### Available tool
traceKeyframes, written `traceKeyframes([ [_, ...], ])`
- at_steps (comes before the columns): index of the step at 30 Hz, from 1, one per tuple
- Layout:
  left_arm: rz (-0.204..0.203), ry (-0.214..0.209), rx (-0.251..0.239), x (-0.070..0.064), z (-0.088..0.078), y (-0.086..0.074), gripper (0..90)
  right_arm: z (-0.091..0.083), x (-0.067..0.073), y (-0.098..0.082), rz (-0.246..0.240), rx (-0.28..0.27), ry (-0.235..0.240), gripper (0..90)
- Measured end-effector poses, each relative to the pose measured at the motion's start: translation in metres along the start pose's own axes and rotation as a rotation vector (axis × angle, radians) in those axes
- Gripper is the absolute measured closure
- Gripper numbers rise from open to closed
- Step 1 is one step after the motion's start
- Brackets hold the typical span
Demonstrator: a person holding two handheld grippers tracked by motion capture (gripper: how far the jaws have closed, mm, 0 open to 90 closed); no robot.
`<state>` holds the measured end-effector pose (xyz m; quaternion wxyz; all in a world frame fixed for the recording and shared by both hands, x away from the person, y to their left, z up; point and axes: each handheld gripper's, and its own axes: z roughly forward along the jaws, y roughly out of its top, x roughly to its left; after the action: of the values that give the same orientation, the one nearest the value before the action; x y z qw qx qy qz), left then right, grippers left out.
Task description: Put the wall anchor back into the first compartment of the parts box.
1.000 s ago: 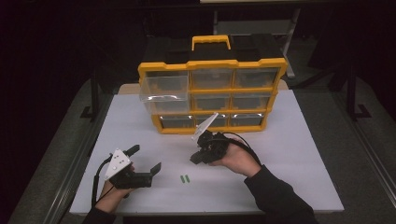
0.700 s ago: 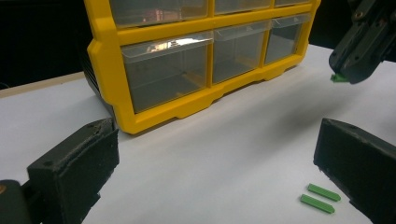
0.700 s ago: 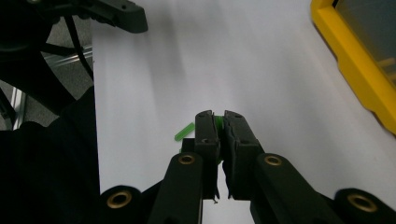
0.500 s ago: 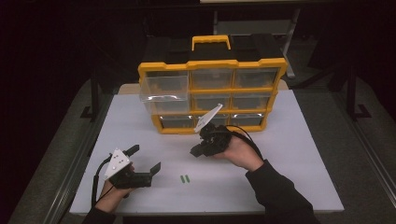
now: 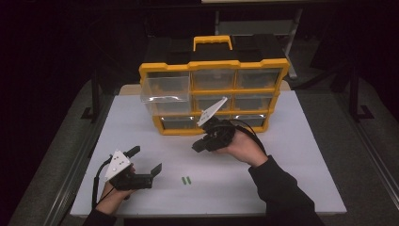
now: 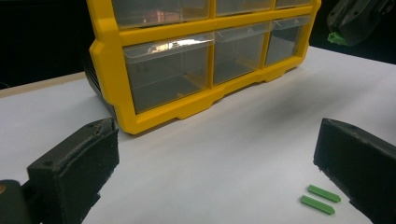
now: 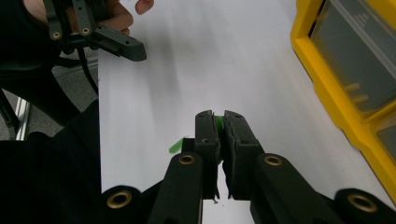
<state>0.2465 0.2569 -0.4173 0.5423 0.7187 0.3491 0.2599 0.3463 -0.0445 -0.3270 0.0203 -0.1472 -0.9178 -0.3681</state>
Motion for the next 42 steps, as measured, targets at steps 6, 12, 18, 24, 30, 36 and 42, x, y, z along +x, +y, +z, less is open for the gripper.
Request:
traceKeyframes([
  [6, 0.001, 0.002, 0.003, 0.001, 0.000, 0.000, 0.0, -0.006, -0.001, 0.004, -0.002, 0.005, 0.003, 84.4],
  [12, -0.003, 0.002, 0.000, 0.000, 0.000, 0.000, 0.0, -0.013, -0.003, 0.009, -0.013, -0.005, -0.005, 84.4],
  [18, 0.005, 0.003, 0.001, 0.001, 0.000, 0.000, 0.0, -0.020, -0.005, 0.014, -0.006, -0.011, -0.007, 84.4],
  [24, 0.002, 0.003, 0.003, 0.000, -0.001, 0.000, 0.0, -0.028, -0.009, 0.018, -0.011, -0.027, -0.008, 84.4],
  [30, 0.001, 0.003, 0.004, 0.000, 0.000, 0.000, 0.0, -0.037, -0.012, 0.023, -0.001, -0.026, -0.004, 84.4],
  [36, -0.002, 0.003, 0.001, 0.000, 0.000, 0.000, 0.0, -0.047, -0.014, 0.029, -0.012, -0.047, -0.016, 84.4],
  [42, -0.009, 0.005, 0.001, 0.000, 0.000, 0.000, 0.0, -0.057, -0.016, 0.035, -0.011, -0.062, -0.021, 84.4],
])
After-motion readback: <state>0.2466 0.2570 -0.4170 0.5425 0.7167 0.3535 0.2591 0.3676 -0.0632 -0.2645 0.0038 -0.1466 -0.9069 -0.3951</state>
